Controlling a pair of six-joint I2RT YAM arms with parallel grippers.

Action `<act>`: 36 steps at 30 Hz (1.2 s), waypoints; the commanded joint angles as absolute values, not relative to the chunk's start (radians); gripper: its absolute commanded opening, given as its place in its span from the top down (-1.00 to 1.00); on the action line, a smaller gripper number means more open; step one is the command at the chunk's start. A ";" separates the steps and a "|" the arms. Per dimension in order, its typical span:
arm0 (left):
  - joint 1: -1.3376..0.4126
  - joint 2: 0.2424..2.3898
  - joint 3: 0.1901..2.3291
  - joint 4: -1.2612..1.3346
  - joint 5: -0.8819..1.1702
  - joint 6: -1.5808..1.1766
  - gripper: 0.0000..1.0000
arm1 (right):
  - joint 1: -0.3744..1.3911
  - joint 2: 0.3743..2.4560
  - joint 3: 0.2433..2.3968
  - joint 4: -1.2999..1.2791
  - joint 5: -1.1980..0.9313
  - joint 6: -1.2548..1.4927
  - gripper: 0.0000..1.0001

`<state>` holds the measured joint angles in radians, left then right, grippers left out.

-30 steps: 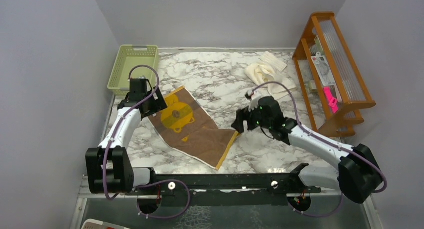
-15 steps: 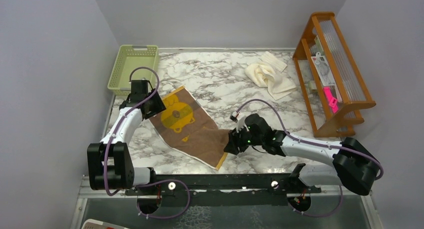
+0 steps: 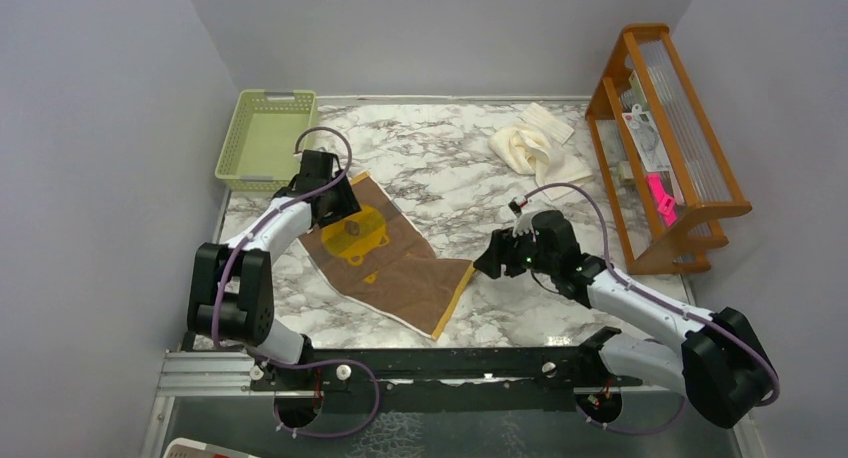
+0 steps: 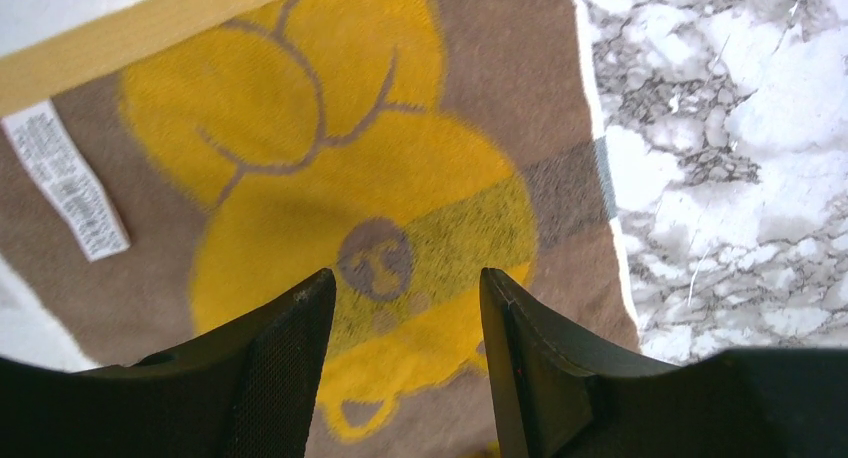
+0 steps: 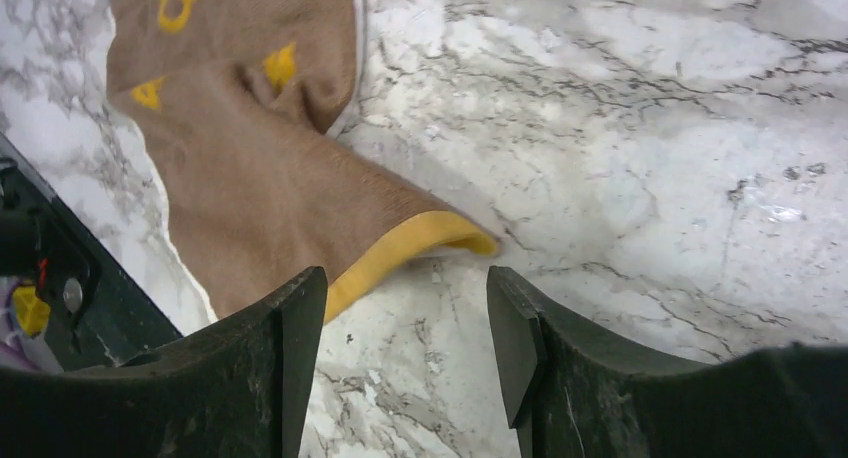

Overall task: Roll the towels
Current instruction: Flatten out the towel at the center of the board.

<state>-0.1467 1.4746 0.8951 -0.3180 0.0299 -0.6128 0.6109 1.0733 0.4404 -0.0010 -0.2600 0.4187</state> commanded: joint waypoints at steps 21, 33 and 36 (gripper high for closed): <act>-0.255 1.940 1.273 -0.249 -0.269 -0.521 -0.14 | 0.500 1.316 0.425 0.142 -0.464 0.976 -0.68; -0.255 1.961 1.262 -0.249 -0.323 -0.512 -0.13 | 0.499 1.492 0.491 0.256 -0.545 1.000 -0.05; -0.255 1.957 1.242 -0.245 -0.355 -0.518 -0.12 | 0.498 1.499 0.501 0.256 -0.524 0.964 0.82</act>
<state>-0.2558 1.9415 1.2545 -0.2478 -0.2829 -0.5243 0.5037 1.4857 0.4713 0.2050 -0.5117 0.9897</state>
